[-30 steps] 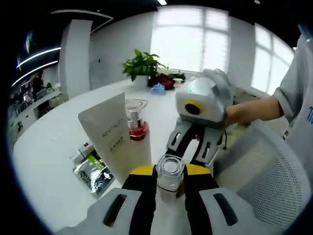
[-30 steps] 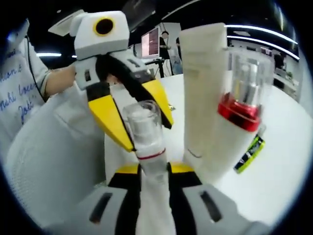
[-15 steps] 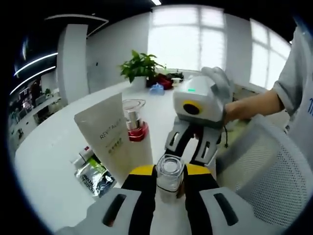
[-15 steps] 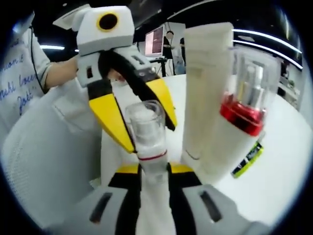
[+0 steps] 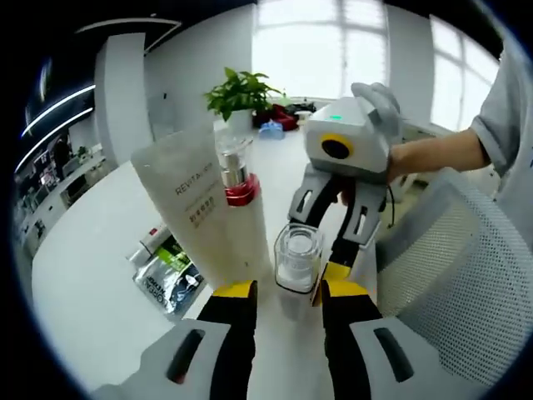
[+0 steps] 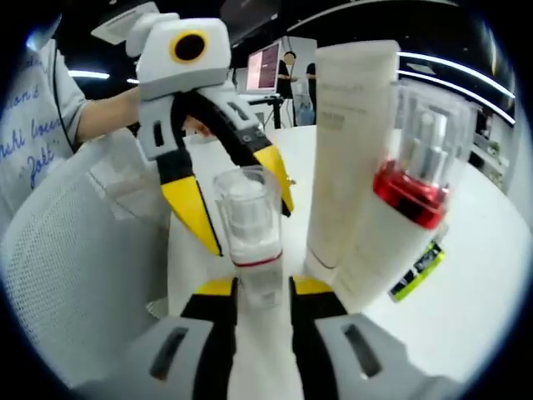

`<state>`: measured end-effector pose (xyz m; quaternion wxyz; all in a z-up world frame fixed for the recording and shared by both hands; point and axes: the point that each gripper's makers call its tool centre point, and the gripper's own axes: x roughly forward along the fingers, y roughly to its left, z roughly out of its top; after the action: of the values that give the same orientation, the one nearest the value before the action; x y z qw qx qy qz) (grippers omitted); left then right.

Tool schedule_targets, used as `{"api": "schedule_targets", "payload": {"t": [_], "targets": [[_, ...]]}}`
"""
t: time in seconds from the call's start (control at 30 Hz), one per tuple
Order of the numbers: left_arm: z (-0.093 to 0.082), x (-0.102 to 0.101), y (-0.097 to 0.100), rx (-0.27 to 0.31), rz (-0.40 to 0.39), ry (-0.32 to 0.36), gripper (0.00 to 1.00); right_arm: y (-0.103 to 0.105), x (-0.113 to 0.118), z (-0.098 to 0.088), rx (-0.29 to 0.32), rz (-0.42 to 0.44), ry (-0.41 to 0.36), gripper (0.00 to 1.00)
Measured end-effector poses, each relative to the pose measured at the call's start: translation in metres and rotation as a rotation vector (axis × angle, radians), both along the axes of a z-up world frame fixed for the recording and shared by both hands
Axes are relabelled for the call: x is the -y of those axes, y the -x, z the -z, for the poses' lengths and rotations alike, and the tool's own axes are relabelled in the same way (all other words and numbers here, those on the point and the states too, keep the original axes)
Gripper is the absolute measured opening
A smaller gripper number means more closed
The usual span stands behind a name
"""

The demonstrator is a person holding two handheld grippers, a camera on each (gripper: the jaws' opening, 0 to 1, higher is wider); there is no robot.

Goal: Arrange the skincare products in the storage area until every visible bottle or jar stands upright without overlapping.

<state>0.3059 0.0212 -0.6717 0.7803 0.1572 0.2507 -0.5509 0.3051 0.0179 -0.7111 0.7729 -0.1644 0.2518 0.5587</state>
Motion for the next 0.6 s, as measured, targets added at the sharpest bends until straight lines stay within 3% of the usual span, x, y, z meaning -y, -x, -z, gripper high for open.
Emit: {"api": "schedule_targets", "payload": {"t": [0.3, 0.4, 0.6], "targets": [[0.022, -0.002, 0.002, -0.08, -0.012, -0.044, 0.17, 0.001, 0.008, 0.001, -0.035, 0.069, 0.005, 0.22], [0.031, -0.005, 0.003, -0.083, 0.001, -0.094, 0.15, 0.003, 0.008, -0.001, -0.051, 0.087, -0.018, 0.23], [0.033, -0.002, 0.004, -0.102, 0.002, -0.089, 0.11, 0.006, 0.008, -0.001, -0.056, 0.099, -0.012, 0.18]]}}
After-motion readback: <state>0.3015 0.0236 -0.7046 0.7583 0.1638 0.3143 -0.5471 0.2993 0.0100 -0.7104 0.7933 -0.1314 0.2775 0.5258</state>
